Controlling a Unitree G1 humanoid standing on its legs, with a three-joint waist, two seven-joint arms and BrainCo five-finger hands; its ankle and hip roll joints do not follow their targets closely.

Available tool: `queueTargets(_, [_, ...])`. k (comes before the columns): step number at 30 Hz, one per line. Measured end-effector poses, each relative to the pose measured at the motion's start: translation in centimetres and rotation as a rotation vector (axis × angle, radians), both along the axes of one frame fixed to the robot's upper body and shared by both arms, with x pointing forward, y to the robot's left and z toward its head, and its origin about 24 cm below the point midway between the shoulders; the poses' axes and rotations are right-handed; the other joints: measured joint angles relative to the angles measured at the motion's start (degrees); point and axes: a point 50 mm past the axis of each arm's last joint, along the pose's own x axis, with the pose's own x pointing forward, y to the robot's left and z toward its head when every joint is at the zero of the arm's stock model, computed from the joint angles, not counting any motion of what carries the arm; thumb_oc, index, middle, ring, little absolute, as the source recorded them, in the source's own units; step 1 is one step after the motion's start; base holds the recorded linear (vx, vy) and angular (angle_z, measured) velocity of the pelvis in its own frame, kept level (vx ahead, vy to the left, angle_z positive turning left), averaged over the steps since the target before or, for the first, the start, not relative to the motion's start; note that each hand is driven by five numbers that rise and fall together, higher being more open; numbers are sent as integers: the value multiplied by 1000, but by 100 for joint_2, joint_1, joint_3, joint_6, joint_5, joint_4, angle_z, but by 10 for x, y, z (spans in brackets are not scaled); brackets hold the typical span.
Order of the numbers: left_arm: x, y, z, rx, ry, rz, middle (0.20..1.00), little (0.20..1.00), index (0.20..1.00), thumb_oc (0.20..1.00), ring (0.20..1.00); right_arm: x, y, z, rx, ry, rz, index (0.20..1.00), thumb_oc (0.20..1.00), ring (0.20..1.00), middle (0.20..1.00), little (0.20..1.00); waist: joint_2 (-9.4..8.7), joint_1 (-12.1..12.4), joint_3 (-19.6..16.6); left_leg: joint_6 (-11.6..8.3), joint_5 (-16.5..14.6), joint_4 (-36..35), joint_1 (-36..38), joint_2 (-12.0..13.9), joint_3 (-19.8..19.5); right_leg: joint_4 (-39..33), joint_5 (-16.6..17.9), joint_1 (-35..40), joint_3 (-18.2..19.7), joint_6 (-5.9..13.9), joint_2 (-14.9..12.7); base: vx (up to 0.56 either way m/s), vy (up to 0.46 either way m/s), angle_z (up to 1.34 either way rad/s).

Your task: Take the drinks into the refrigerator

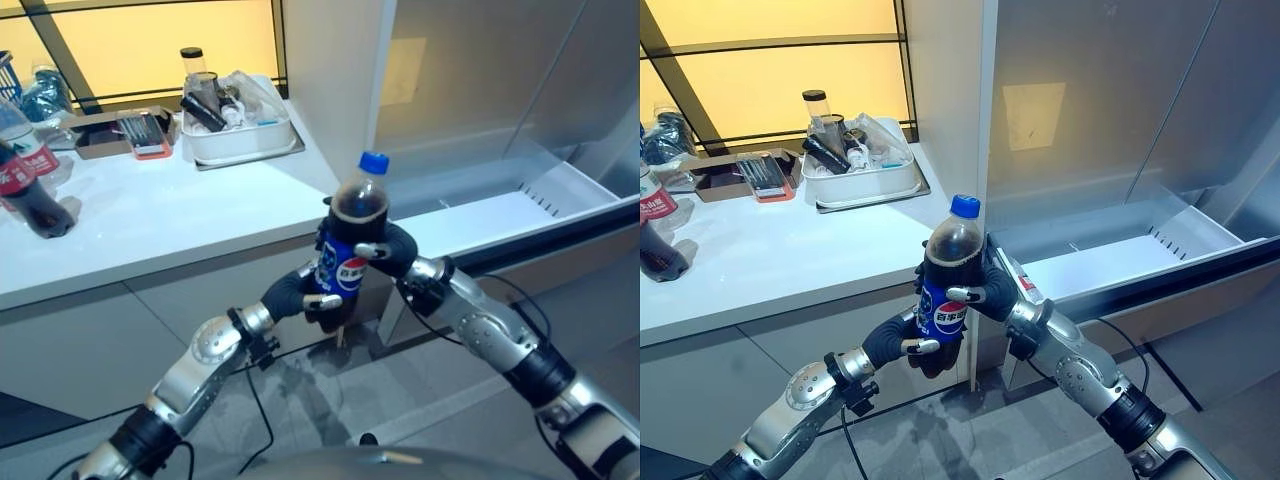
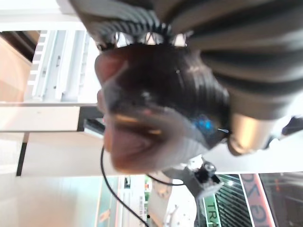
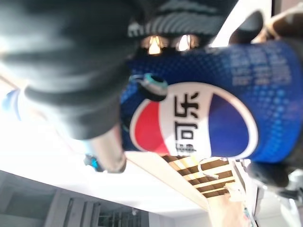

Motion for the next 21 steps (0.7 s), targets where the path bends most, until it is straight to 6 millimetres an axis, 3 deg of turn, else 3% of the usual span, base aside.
queueTargets(15, [0,0,0,-1,0,0,200,200,200,200,200,0,0,0,0,3,2,200,200,200,200,200,11,0,11,0,0,0,-1,3,-11,0,-2,4,-12,0,-5,0,0,0])
queueTargets(17, [0,0,0,-1,1,0,529,529,529,529,529,0,0,0,0,3,2,200,200,200,200,200,12,1,12,0,0,0,-1,3,-15,0,-3,6,-15,0,-5,0,0,0])
queueTargets(18, [0,0,0,-1,1,0,1000,1000,1000,1000,1000,0,0,0,-1,2,2,200,200,200,200,200,16,1,16,0,0,0,-1,3,-17,0,-4,6,-18,0,-6,0,0,0])
queueTargets(21, [1,0,1,-2,-2,4,1000,1000,1000,1000,1000,-1,1,-1,-8,6,15,200,200,200,200,200,32,1,32,0,0,0,-2,4,-20,0,-5,6,-21,-1,-8,0,0,0])
